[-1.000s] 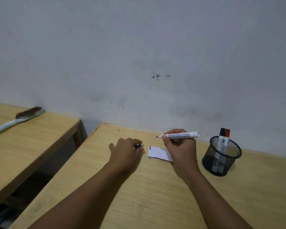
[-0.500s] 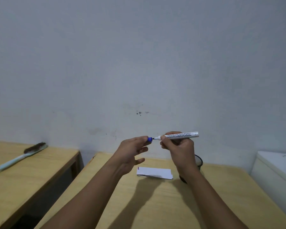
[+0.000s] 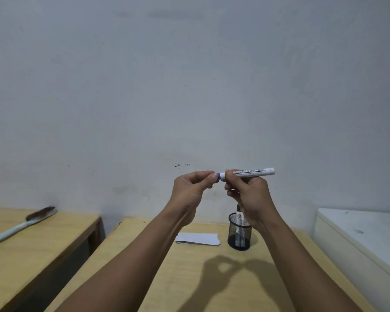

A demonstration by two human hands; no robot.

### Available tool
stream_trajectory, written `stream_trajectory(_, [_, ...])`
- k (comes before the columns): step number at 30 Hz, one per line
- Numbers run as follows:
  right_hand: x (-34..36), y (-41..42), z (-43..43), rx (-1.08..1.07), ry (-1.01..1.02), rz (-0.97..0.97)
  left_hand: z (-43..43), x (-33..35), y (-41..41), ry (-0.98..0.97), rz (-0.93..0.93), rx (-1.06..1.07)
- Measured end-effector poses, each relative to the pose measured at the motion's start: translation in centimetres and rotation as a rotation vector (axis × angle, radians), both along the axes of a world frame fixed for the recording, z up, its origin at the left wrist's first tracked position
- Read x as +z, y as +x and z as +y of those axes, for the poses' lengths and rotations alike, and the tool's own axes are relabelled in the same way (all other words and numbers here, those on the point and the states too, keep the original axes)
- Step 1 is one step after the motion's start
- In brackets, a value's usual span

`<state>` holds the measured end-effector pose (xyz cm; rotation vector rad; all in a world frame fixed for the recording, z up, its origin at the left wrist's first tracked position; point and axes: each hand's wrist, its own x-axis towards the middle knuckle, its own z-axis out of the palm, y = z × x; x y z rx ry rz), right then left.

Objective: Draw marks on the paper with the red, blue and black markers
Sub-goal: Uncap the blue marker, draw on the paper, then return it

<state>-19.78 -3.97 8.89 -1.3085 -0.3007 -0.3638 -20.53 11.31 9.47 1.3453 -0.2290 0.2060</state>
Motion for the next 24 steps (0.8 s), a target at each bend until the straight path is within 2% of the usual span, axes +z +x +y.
stream_trajectory(3, [-0.2, -0.5, -0.6, -0.035, 0.066, 0.111, -0.8, 0.3, 0.2, 0.079, -0.089, 0.054])
stream_trajectory(6, [-1.0, 0.0, -1.6, -0.270, 0.075, 0.161, -1.4, 1.4, 0.7, 0.207, -0.239, 0.093])
stream_trajectory(9, [-1.9, 0.5, -2.9, -0.457, -0.136, 0.014, -2.0, 2.1, 2.1, 0.426, -0.345, 0.125])
stream_trajectory(11, [-2.3, 1.2, -3.9, -0.463, -0.304, -0.104, -2.5, 2.2, 3.4, 0.571, -0.381, 0.146])
stream_trajectory(16, [-3.0, 3.5, -6.1, -0.428, -0.593, -0.189, -4.8, 1.2, 6.7, 0.720, -0.397, 0.153])
stream_trajectory(20, [-4.4, 6.0, -7.7, -0.454, -0.607, -0.137, -6.8, -0.8, 9.5, 0.685, -0.359, 0.124])
stream_trajectory(24, [-6.4, 9.1, -9.4, -0.502, -0.589, -0.092, -8.3, -3.7, 12.7, 0.827, -0.264, 0.220])
